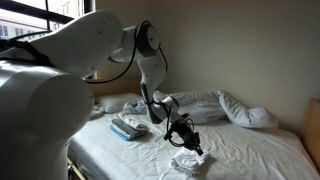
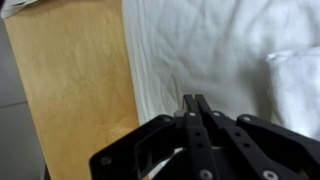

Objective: Fold the sheet on the bed

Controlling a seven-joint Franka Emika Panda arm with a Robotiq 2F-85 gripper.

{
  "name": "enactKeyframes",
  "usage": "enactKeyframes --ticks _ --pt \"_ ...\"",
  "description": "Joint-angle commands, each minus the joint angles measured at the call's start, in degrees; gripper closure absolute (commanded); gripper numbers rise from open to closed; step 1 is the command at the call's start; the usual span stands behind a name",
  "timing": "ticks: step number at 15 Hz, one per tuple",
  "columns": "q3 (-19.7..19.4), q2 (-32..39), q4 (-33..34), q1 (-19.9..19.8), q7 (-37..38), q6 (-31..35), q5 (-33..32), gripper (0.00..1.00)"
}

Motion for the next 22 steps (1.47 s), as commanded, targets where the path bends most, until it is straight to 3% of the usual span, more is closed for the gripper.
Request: enactKeyframes --ticks 1,6,17,18,22 --pt "4.17 1.39 2.71 1.58 2.10 -1.30 -0.92 0.93" --pt "6.43 3.49 6.78 3.43 3.24 -5.17 0.61 0.91" --pt "6.00 0.44 3.82 1.06 4.02 -10.43 0.38 0.93" --pt "6.23 2.95 6.45 1.14 3.68 -9.98 -0.34 0.93" --pt "6.25 2.72 6.44 0.95 3.68 -10.50 -0.33 0.93"
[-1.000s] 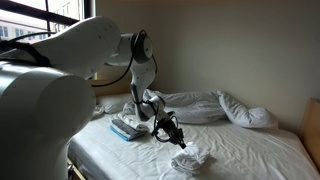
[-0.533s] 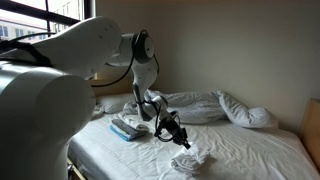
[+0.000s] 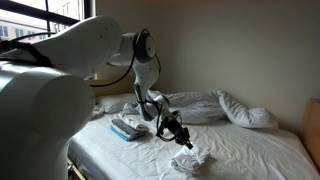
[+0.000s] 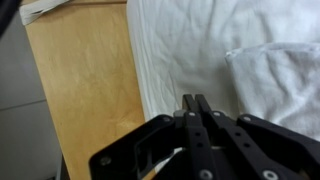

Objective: Fold the sheet on the bed

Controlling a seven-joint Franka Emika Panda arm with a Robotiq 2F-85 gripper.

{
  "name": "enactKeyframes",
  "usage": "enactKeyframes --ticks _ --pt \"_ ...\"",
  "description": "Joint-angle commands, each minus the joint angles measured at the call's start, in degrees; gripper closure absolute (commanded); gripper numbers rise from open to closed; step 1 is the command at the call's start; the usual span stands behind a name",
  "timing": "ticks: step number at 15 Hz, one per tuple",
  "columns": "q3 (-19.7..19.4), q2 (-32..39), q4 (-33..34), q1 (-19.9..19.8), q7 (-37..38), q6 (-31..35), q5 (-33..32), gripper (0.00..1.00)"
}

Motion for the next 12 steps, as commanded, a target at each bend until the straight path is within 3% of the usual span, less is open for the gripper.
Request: enactKeyframes --ticks 1,12 --pt "0.96 0.14 0.40 -0.75 0.19 -0.57 -0.56 0.93" --pt "0.65 4.10 0.68 -2.45 -0.59 0.20 -0.84 0.93"
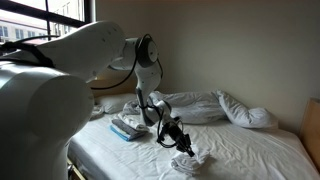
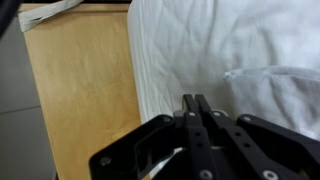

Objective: Fold the sheet on the bed

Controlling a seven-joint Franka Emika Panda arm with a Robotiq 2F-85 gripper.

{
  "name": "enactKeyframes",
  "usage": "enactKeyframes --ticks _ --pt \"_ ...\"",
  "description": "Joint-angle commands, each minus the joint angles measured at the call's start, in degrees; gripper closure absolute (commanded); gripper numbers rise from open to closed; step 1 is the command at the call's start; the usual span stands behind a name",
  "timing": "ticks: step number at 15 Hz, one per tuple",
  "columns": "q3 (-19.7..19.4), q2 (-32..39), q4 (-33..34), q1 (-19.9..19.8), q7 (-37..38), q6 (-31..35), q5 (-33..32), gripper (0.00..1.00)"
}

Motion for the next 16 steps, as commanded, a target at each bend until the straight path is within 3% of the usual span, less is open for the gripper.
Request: enactKeyframes --ticks 1,8,9,14,16 --pt "0.43 1.63 0.54 -1.01 -0.61 0.45 -0.95 0.93" --pt "-2.50 3.66 -1.88 -3.55 0.21 3.93 -5.77 0.93" --pt "-0.74 9.09 6.15 -2.18 -1.62 1.43 -4.74 0.93" --pt "-0.66 10.82 8.05 -1.89 -1.16 4.49 -6.58 0.93" --pt "0.46 13.83 13.51 -0.27 -2.69 1.96 -5.32 0.93"
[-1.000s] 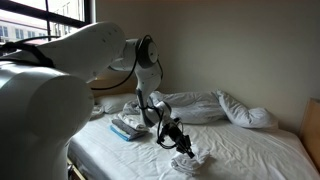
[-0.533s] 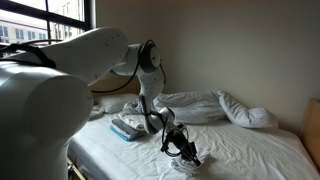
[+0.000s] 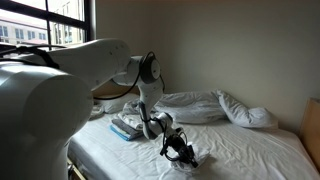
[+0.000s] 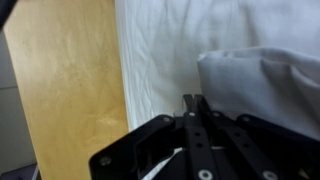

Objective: Fold the sheet on the bed

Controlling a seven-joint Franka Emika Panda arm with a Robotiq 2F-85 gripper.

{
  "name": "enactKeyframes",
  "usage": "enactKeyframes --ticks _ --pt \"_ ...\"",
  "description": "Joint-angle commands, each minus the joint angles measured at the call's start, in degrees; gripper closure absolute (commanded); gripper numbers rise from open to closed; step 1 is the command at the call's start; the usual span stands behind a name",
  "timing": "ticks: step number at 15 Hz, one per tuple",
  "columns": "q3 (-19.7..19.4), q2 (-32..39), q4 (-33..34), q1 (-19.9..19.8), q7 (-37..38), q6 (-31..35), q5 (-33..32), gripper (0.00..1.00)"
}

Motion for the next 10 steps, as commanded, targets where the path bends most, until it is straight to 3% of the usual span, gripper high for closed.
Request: enactKeyframes --ticks 1,5,10 --pt "1.10 3.32 6.11 1.35 -2.79 -1.55 -0.23 0.93" --pt "1.84 7.99 13.75 2.89 -6.14 -4.65 0.89 0.93" --pt "0.85 7.91 13.39 2.78 -6.68 -4.01 0.32 0.93"
